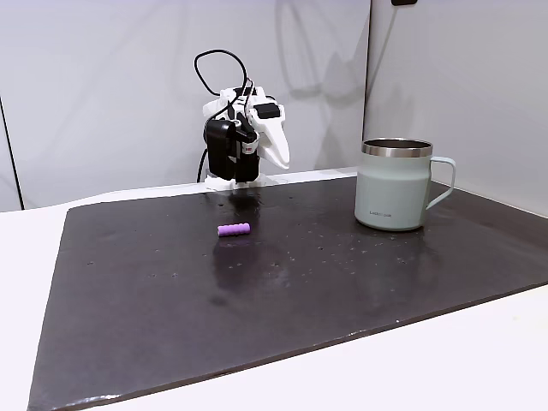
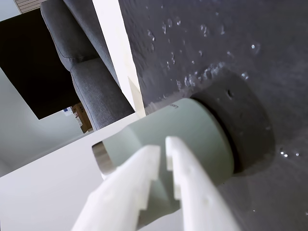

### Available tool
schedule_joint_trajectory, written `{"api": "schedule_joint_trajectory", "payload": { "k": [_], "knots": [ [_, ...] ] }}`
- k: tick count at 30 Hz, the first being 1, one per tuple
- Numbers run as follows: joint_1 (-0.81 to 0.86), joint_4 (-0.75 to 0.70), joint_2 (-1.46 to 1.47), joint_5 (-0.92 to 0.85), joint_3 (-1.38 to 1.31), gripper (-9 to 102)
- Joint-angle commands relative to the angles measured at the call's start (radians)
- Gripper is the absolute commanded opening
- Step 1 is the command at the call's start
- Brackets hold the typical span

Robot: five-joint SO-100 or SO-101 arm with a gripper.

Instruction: Grasp a pengrip and put it in the cup.

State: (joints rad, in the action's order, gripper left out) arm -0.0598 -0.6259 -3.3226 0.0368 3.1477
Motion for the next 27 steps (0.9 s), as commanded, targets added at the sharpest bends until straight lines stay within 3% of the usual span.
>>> {"api": "schedule_joint_trajectory", "payload": {
  "k": [1,15,27],
  "knots": [
    [-0.002,-0.008,-0.015,-0.011,0.041,0],
    [0.003,-0.008,-0.015,-0.008,0.032,0],
    [0.021,-0.21,0.098,0.003,-0.38,0]
  ]
}}
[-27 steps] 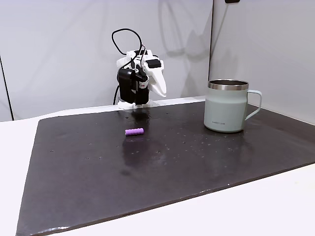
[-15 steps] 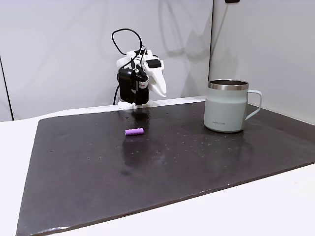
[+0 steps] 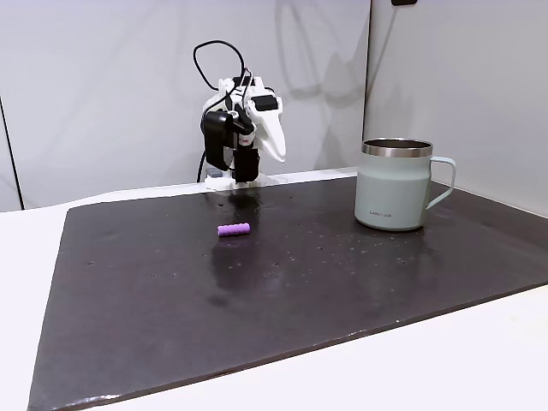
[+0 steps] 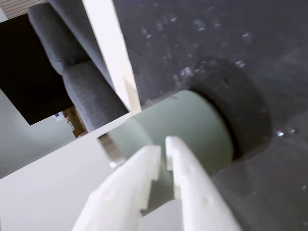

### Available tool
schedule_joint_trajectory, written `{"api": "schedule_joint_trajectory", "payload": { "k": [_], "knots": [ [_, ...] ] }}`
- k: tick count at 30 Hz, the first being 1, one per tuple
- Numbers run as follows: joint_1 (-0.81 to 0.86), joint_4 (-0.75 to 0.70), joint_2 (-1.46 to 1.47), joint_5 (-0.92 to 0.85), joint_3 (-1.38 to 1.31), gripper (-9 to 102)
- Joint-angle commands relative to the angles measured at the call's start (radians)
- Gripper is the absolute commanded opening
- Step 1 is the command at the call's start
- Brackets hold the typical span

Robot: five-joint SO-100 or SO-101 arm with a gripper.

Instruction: Grasp a pengrip and put it in the cup.

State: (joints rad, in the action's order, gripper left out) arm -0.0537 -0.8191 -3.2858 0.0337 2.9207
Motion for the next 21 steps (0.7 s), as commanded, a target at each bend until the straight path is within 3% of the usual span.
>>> {"api": "schedule_joint_trajectory", "payload": {
  "k": [1,7,15,21],
  "knots": [
    [0.02,-0.032,0.112,0.006,-0.201,0],
    [0.083,-0.144,0.437,-0.04,-0.538,0],
    [0.201,-0.325,0.796,-0.052,-0.896,18],
    [0.258,-0.442,1.035,-0.075,-1.1,24]
  ]
}}
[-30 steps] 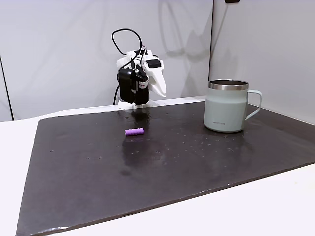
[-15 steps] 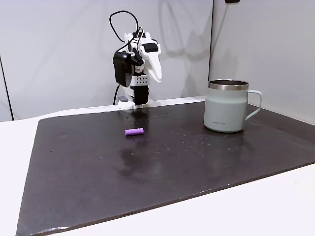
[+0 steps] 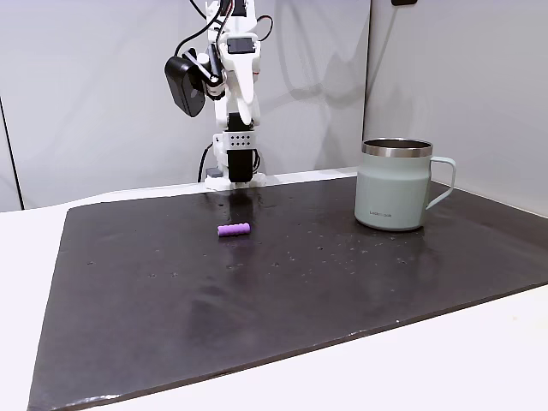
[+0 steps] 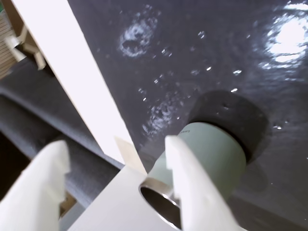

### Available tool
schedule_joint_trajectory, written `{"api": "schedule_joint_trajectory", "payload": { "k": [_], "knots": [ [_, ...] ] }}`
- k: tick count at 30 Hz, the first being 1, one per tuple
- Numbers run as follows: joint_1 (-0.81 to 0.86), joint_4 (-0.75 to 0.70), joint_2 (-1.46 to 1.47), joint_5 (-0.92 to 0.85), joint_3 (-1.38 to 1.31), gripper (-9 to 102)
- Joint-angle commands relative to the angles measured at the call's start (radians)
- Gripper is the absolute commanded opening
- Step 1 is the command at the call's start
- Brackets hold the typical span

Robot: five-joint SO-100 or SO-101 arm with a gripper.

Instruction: Grasp a pengrip and put it in the cup.

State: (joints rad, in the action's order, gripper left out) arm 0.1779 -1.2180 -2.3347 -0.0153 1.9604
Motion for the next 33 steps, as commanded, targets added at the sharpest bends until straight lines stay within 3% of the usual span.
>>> {"api": "schedule_joint_trajectory", "payload": {
  "k": [1,8,33],
  "knots": [
    [0.029,-0.066,0.127,-0.038,-0.173,24],
    [0.075,-0.132,0.385,-0.107,-0.313,25],
    [0.14,0.051,0.971,-0.252,-0.485,23]
  ]
}}
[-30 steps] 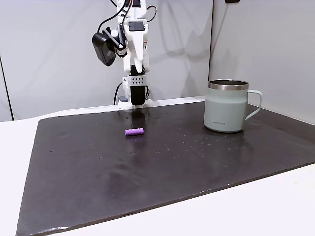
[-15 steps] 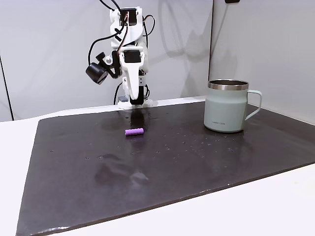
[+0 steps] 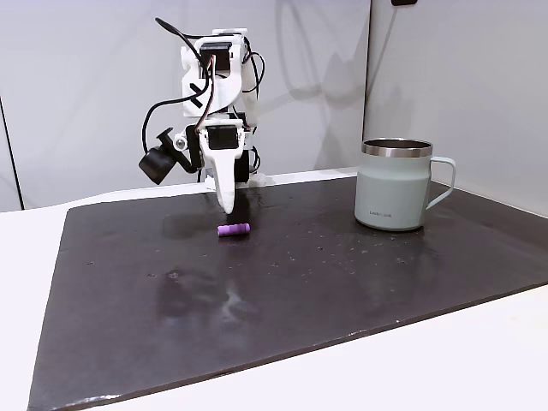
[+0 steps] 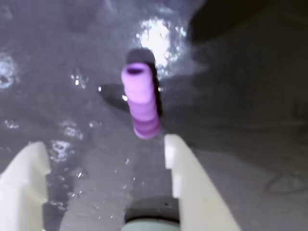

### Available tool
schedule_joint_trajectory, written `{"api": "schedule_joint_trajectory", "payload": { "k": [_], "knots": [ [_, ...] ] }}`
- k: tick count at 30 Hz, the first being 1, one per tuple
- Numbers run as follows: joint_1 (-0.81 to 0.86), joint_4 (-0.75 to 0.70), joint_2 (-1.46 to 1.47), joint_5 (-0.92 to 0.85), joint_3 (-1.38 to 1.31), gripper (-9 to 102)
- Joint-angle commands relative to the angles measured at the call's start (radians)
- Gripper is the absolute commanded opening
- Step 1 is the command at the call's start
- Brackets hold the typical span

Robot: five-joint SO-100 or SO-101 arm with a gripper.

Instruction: Grasp a pengrip and put it in the cup.

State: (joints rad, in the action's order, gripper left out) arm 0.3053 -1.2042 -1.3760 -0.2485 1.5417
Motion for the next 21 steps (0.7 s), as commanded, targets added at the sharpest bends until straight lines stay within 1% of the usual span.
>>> {"api": "schedule_joint_trajectory", "payload": {
  "k": [1,11,21],
  "knots": [
    [0.011,0.046,0.031,-0.021,-0.066,23],
    [-0.008,0.077,0.187,-0.034,-0.129,20],
    [-0.006,0.078,0.19,-0.037,-0.132,0]
  ]
}}
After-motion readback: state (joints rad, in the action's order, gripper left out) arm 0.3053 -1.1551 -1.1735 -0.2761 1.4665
